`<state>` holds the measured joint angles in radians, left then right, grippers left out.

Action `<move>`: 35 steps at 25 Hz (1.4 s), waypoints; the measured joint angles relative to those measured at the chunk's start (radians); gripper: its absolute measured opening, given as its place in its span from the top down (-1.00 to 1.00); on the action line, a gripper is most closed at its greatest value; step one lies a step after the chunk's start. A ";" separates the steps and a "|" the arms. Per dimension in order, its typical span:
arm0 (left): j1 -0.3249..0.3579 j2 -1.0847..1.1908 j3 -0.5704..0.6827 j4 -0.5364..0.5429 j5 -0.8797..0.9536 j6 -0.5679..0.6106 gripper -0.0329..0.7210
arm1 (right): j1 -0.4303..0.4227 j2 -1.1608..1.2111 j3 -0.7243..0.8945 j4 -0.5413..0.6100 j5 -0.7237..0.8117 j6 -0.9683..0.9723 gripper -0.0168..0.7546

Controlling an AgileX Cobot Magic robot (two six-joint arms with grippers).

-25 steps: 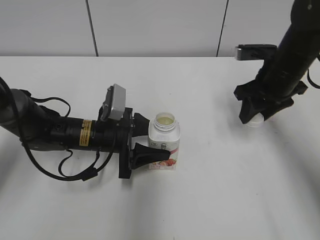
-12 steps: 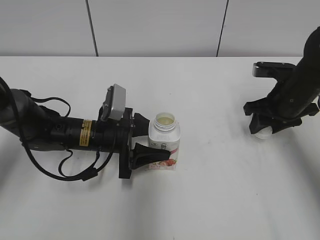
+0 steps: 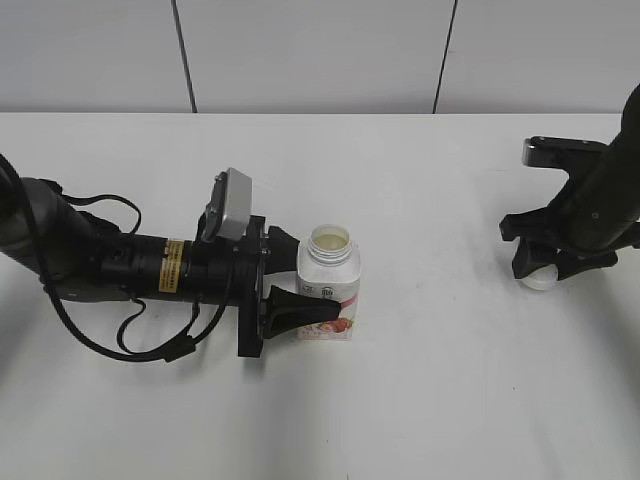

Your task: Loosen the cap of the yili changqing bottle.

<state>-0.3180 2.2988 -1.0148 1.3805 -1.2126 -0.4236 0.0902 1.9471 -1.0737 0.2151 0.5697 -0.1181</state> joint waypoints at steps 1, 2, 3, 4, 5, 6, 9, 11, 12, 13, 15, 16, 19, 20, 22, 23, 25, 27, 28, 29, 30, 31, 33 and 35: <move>0.000 0.000 0.000 0.000 0.000 -0.001 -0.26 | 0.000 0.000 0.000 0.000 0.000 0.000 -0.05; 0.000 0.000 0.000 0.000 0.000 -0.001 -0.26 | 0.000 0.000 0.000 0.000 0.000 0.000 -0.05; 0.000 0.000 0.000 0.000 0.000 -0.001 -0.26 | 0.000 0.000 0.000 0.000 -0.001 0.000 -0.05; 0.000 0.000 0.000 0.000 0.000 -0.001 -0.26 | 0.000 0.000 0.000 0.000 -0.002 0.000 -0.05; 0.000 0.000 0.000 0.000 0.000 -0.001 -0.26 | 0.000 0.000 0.000 0.000 -0.002 0.000 -0.05; 0.000 0.000 0.000 0.000 0.000 -0.001 -0.26 | 0.000 0.000 0.000 0.000 -0.002 0.000 -0.05; 0.000 0.000 0.000 0.000 0.000 -0.001 -0.26 | 0.000 0.000 0.000 0.000 -0.002 0.000 -0.08; 0.000 0.000 0.000 -0.001 0.000 -0.001 -0.26 | 0.000 0.000 0.000 0.000 -0.002 0.007 -0.25; 0.000 0.000 0.000 -0.003 0.000 -0.001 -0.26 | 0.000 0.000 0.000 0.000 -0.001 0.017 -0.38; -0.001 0.000 0.000 -0.007 0.000 -0.001 -0.26 | 0.000 0.000 0.000 0.000 0.002 0.026 -0.48; -0.001 0.000 0.000 -0.009 0.000 -0.002 -0.26 | 0.000 0.000 0.000 0.000 0.015 0.038 -0.57; -0.001 0.000 0.000 -0.009 0.000 -0.002 -0.26 | 0.000 0.000 0.000 0.000 0.022 0.042 -0.56; -0.001 0.000 0.000 -0.009 0.000 -0.002 -0.26 | 0.000 -0.002 -0.006 0.003 0.048 0.049 -0.50; -0.001 0.000 0.000 -0.009 0.000 -0.002 -0.26 | 0.000 -0.005 -0.011 0.003 0.054 0.050 -0.50; -0.001 0.000 0.000 -0.008 0.000 -0.002 -0.28 | 0.000 -0.020 -0.015 0.008 0.061 0.050 -0.48; -0.001 0.000 0.000 -0.008 0.000 -0.002 -0.30 | 0.000 -0.028 -0.015 0.010 0.061 0.051 -0.48; -0.001 0.000 0.000 -0.005 0.000 -0.002 -0.41 | 0.000 -0.050 -0.017 0.013 0.064 0.052 -0.48; -0.001 0.000 0.000 -0.004 0.001 -0.002 -0.55 | 0.000 -0.070 -0.018 0.014 0.064 0.052 -0.48; -0.001 0.000 0.000 -0.003 0.001 -0.002 -0.62 | 0.000 -0.080 -0.019 0.014 0.065 0.052 -0.48; -0.001 0.000 0.000 -0.002 0.001 -0.002 -0.66 | 0.000 -0.090 -0.019 0.014 0.066 0.052 -0.48; -0.001 0.000 0.000 0.000 0.001 -0.002 -0.68 | 0.000 -0.099 -0.019 0.014 0.067 0.052 -0.48; -0.001 0.000 0.000 0.000 0.001 -0.002 -0.69 | 0.000 -0.108 -0.019 0.014 0.070 0.052 -0.48; -0.001 0.000 0.000 0.001 0.001 -0.002 -0.70 | 0.000 -0.126 -0.019 0.014 0.074 0.052 -0.48; -0.001 -0.001 0.000 0.006 0.001 -0.002 -0.71 | 0.000 -0.146 -0.019 0.014 0.083 0.052 -0.48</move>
<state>-0.3190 2.2977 -1.0148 1.3867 -1.2116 -0.4257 0.0902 1.8012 -1.0932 0.2290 0.6523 -0.0659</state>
